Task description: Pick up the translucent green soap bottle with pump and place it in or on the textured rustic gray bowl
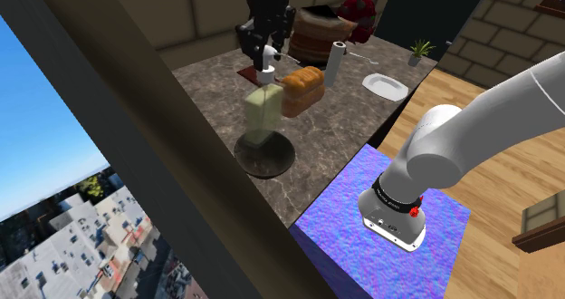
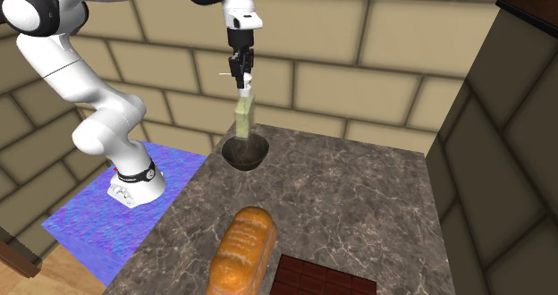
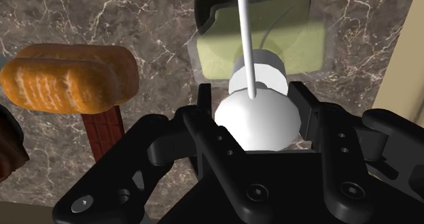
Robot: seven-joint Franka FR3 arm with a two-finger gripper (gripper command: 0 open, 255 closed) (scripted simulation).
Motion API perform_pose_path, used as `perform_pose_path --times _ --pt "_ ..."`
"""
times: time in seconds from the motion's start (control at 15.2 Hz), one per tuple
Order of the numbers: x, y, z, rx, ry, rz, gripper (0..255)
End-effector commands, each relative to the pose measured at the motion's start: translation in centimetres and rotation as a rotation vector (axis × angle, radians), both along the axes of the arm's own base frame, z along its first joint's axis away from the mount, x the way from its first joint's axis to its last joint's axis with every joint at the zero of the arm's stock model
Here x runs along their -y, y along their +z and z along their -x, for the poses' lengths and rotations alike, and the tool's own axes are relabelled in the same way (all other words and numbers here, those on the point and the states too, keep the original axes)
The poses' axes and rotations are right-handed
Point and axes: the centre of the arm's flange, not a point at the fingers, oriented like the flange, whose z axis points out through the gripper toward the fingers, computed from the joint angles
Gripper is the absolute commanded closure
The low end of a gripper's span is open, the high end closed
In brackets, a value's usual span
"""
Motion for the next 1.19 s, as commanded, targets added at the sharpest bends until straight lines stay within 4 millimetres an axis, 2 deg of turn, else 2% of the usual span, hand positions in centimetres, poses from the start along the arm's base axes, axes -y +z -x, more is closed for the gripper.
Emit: perform_pose_path --times 0.0,0.86,1.12 --pt "0.0 -1.1 0.0 0.001 0.0 0.0 255" --pt "0.0 -8.0 0.0 0.001 0.0 0.0 255" --pt "0.0 -8.0 0.0 0.001 0.0 0.0 255"
